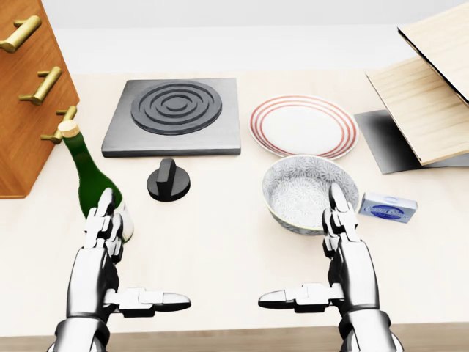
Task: Pick up the cream cheese and put it in the bowl.
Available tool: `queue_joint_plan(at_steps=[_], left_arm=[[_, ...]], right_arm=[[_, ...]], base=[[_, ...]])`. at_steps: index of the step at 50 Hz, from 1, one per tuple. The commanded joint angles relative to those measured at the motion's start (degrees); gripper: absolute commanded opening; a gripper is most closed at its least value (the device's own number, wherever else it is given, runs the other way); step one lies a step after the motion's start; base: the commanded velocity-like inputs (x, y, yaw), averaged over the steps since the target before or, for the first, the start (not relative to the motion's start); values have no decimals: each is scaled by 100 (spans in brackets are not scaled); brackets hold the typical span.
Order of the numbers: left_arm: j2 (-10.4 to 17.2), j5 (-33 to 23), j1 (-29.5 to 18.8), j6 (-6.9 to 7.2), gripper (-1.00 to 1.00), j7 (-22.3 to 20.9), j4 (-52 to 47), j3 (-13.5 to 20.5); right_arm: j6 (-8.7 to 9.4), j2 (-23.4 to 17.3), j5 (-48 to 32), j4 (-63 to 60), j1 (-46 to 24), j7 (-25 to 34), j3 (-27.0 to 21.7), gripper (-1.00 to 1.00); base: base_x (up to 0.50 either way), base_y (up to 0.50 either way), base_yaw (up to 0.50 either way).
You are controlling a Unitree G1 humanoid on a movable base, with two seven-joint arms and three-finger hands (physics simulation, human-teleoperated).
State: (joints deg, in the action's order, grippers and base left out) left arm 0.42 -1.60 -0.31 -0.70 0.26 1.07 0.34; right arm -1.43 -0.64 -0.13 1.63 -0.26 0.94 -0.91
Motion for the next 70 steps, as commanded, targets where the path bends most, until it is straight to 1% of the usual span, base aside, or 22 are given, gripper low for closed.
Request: queue_joint_plan(at_steps=[1, 4, 8, 9, 12, 15, 23, 32, 35, 36, 37, 38, 39, 40, 42, 44, 49, 52, 55, 58, 63, 70], left_arm=[[69, -501, -78, -138, 100, 155, 205, 29], [84, -374, -194, -202, 100, 51, 409, 92], [119, -285, -268, -430, 100, -55, 675, 123], [124, -304, -263, -430, 100, -67, 709, 117], [131, -291, -291, -430, 100, -74, 883, 144], [141, -317, -324, -430, 100, -61, 930, 154], [160, -275, -233, -430, 100, -108, 722, 203], [186, -240, -186, -430, 100, -123, 633, 269], [205, -208, -265, -430, 100, -81, 730, 331], [224, -127, -323, -413, 100, -171, 749, 338], [255, -155, -392, -310, 100, -172, 736, 342], [275, -110, -488, -162, 100, -159, 675, 394], [302, -24, -617, 64, 100, -151, 564, 461], [342, 15, -736, 237, 100, -143, 500, 500], [416, 29, -952, 555, 100, -119, 427, 538], [527, -89, -1192, 570, 100, -111, 251, 528], [667, -114, -1578, 570, 100, -201, -175, 633], [699, 375, -1636, 570, 100, -594, -238, 767], [782, 289, -1682, 570, 100, -496, -123, 764], [756, 340, -1578, 570, 100, -530, -213, 796], [796, 13, -1619, 570, 100, -505, -62, 701], [798, -95, -1658, 570, 100, -498, 63, 719]], right_arm=[[-322, -128, -203, 343, -77, 81, -162, 100], [-198, -137, -157, 341, -166, 113, -203, 100], [-174, -142, -132, 491, -261, 133, -206, 100], [-247, -164, -198, 574, -281, 121, -197, 100], [-256, -191, -173, 636, -317, 125, -254, 100], [-159, -198, -138, 466, -263, 152, -275, 100], [-96, -211, -177, 328, -230, 134, -314, 100], [-266, -239, -161, 592, -287, 177, -339, 100], [-236, -247, -118, 608, -320, 145, -387, 100], [-140, -268, -118, 565, -347, 147, -395, 100], [24, -289, -181, 524, -379, 102, -396, 100], [254, -316, -174, 412, -418, 145, -401, 100], [502, -340, -148, 156, -431, 205, -415, 100], [643, -354, -58, -117, -471, 280, -454, 100], [643, -424, -56, -387, -623, 321, -509, 100], [643, -488, 26, -559, -867, 374, -599, 100], [643, -722, 184, 0, -1808, 367, -703, 100], [643, -776, 197, 253, -2052, 333, -685, 100], [643, -828, 199, 283, -2146, 330, -680, 100], [643, -885, 211, 232, -2151, 342, -728, 100], [643, -882, 174, 105, -2029, 371, -718, 100], [643, -849, 77, 223, -1959, 407, -703, 100]], base=[[0, 0, 0], [0, 0, 0], [0, 0, 0], [0, -44, 0], [0, -48, 0], [0, -50, 0], [0, -50, 0], [0, -50, 0], [0, -50, 0], [-1, -32, 0], [0, 0, 0], [0, 0, 0], [0, 0, 0], [0, 0, 0], [0, 0, 0], [0, 0, 0], [0, 0, 0], [0, 0, 0], [0, 0, 0], [0, 0, 0], [0, 0, 0], [0, 0, 0]])
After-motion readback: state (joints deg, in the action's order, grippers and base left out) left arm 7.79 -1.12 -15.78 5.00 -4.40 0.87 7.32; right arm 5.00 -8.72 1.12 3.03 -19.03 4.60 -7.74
